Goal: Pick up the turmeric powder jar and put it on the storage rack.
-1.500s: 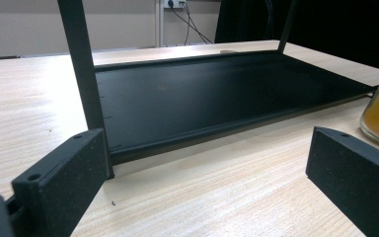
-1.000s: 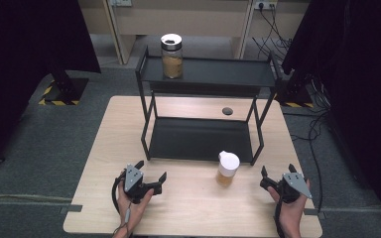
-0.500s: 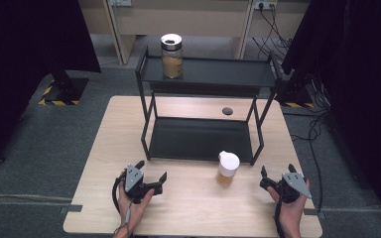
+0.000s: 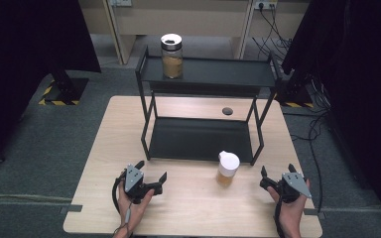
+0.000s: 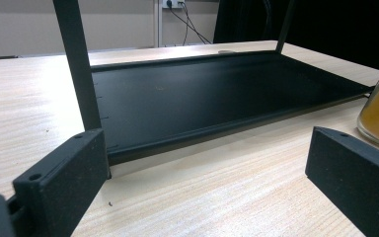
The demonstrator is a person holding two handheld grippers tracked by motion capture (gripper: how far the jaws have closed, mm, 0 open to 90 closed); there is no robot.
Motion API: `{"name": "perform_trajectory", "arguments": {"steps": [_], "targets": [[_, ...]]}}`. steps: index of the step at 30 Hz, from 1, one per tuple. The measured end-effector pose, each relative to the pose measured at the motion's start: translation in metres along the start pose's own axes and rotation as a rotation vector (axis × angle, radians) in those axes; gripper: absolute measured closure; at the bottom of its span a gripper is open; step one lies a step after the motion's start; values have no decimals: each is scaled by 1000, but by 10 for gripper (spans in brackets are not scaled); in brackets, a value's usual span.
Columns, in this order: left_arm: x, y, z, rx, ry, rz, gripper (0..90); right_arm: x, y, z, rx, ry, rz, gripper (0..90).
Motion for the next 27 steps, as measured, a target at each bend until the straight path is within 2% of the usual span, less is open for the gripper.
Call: {"name": "perform_trajectory", "arguments": {"steps": [27], "targets": [[-1,-1,3,10,-4,1,18,0,0,1,3,2,1,44]]}}
Point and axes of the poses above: each handheld gripper's, and its own axes: x roughly forward along the jaws, y roughly out of its top, z roughly to its right, the point moved 9 cm from there along x, roughly forward along the jaws
